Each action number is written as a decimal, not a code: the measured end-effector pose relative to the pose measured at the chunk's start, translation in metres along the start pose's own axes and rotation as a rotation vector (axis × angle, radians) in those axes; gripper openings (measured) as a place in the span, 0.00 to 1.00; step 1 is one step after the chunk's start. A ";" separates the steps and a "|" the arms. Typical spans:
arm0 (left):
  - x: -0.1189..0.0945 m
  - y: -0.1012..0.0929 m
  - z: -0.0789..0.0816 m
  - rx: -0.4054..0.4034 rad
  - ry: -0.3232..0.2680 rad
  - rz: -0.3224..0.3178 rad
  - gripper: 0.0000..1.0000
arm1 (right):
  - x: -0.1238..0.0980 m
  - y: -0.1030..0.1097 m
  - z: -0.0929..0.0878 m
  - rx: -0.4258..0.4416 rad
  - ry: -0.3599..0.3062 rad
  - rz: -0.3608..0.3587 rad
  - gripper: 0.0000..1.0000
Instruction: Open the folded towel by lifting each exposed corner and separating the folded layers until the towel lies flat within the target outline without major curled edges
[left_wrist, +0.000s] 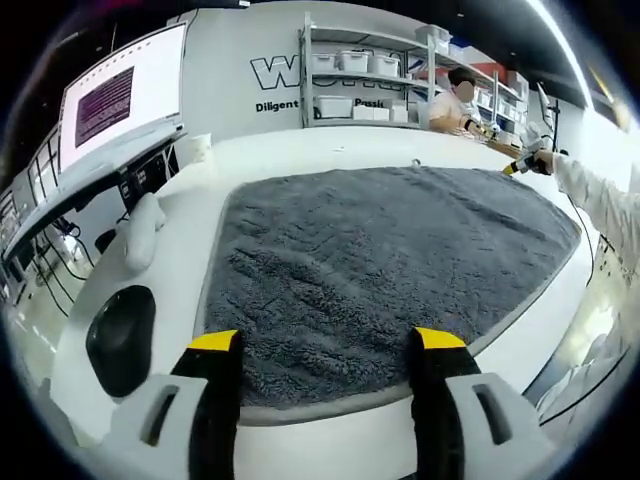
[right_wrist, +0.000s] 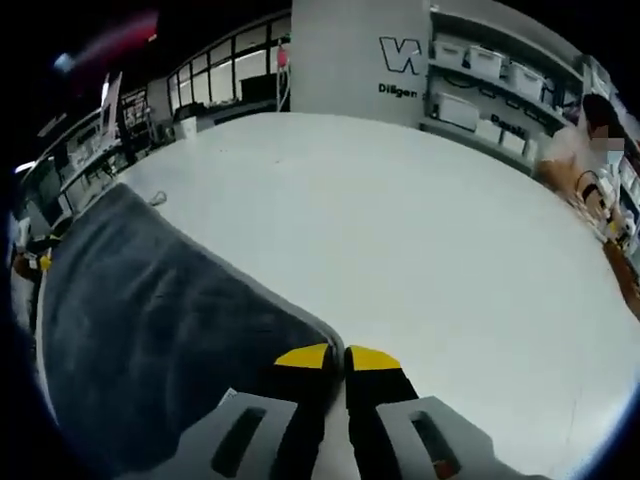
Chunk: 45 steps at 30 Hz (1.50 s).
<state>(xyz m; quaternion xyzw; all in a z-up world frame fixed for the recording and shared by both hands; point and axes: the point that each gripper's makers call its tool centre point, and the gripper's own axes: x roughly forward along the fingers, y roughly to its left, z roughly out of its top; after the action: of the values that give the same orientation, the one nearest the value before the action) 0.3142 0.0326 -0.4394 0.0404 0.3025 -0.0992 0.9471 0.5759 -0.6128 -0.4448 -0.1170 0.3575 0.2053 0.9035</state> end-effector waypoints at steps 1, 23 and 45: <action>0.000 0.000 0.000 0.000 -0.002 0.000 0.67 | 0.000 -0.002 0.001 -0.024 0.000 -0.010 0.00; 0.001 0.000 0.001 0.002 0.007 0.000 0.67 | 0.001 -0.012 0.002 -0.413 0.101 -0.196 0.00; 0.002 0.000 0.001 0.021 0.016 -0.002 0.71 | -0.001 -0.016 0.003 -0.414 0.104 -0.234 0.15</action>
<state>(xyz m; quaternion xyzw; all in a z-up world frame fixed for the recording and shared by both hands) 0.3165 0.0317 -0.4395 0.0511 0.3089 -0.1029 0.9441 0.5839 -0.6262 -0.4412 -0.3509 0.3378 0.1619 0.8582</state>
